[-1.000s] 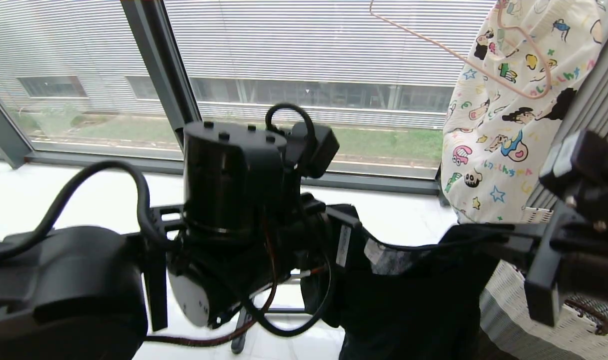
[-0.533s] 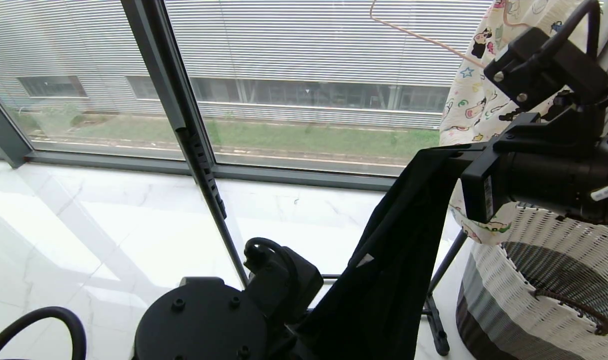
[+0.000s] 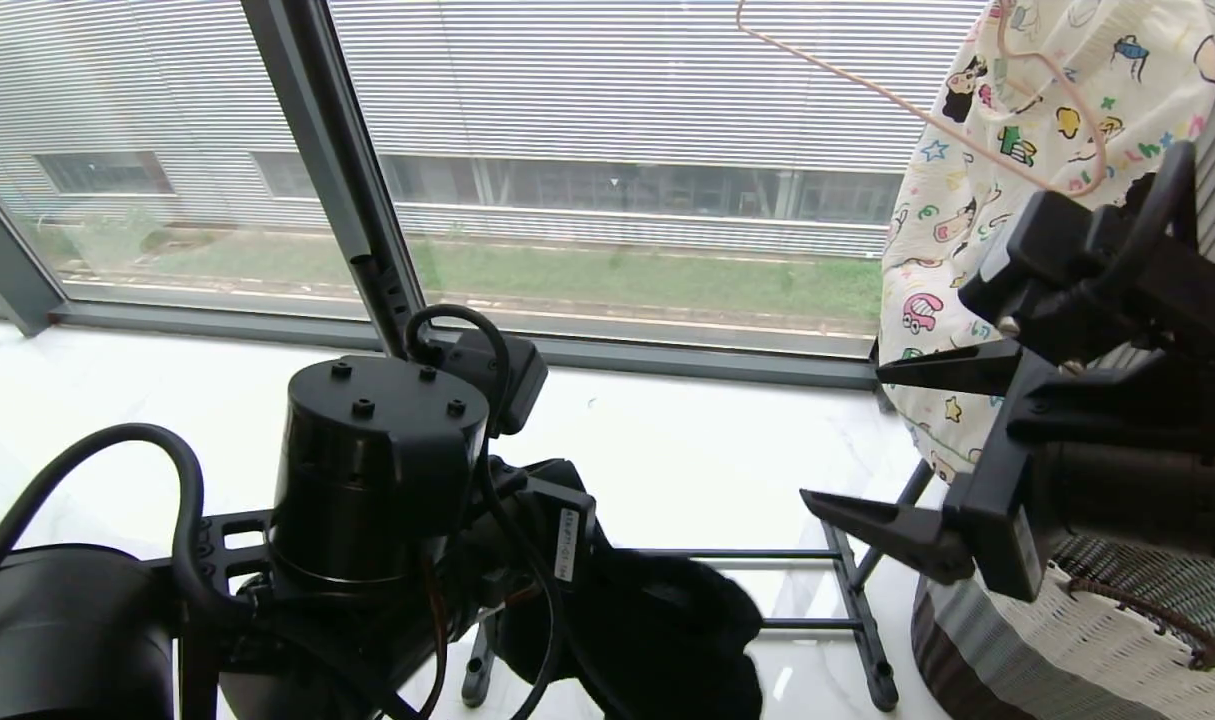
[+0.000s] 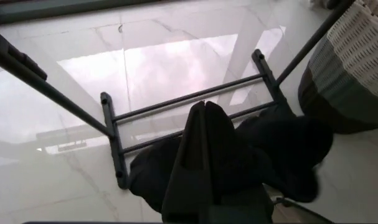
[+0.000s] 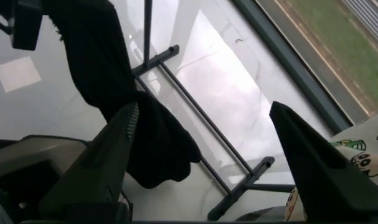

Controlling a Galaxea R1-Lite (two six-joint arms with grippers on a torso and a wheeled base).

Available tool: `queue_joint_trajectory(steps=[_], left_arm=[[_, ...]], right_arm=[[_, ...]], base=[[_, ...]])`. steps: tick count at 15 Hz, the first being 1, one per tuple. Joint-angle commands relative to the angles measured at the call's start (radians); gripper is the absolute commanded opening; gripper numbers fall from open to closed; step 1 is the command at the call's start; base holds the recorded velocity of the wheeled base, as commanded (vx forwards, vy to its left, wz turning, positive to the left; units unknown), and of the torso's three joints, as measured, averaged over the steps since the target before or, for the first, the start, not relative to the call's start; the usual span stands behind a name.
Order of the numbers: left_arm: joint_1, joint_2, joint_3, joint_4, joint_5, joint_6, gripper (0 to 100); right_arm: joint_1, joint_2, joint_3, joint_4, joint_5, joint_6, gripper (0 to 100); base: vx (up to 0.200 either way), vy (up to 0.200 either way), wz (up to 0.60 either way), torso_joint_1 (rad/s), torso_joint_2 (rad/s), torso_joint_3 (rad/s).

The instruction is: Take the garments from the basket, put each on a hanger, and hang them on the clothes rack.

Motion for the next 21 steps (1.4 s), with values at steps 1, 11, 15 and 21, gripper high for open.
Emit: queue_joint_trajectory(steps=[1,11,15,21], left_arm=[[0.025,0.000,-0.002,-0.001,0.003,0.003,0],[0.444,-0.316,0.133,-0.001,-0.233,0.377,0],[0.450,-0.359,0.159,-0.004,-0.228,0.377,0],[0.450,-0.386,0.159,-0.004,-0.227,0.385,0]], right_arm=[[0.013,-0.048,0.042,0.000,-0.001,0.002,100],[-0.469,-0.246,0.165,-0.032,-0.067,0.025,100],[-0.504,-0.268,0.177,-0.036,-0.127,-0.015,100],[-0.507,-0.263,0.176,-0.036,-0.127,-0.017,100]], base=[[0.000,0.000,0.00,0.000,0.00,0.000],[0.000,0.000,0.00,0.000,0.00,0.000],[0.000,0.000,0.00,0.000,0.00,0.000],[0.000,0.000,0.00,0.026,-0.08,-0.077]])
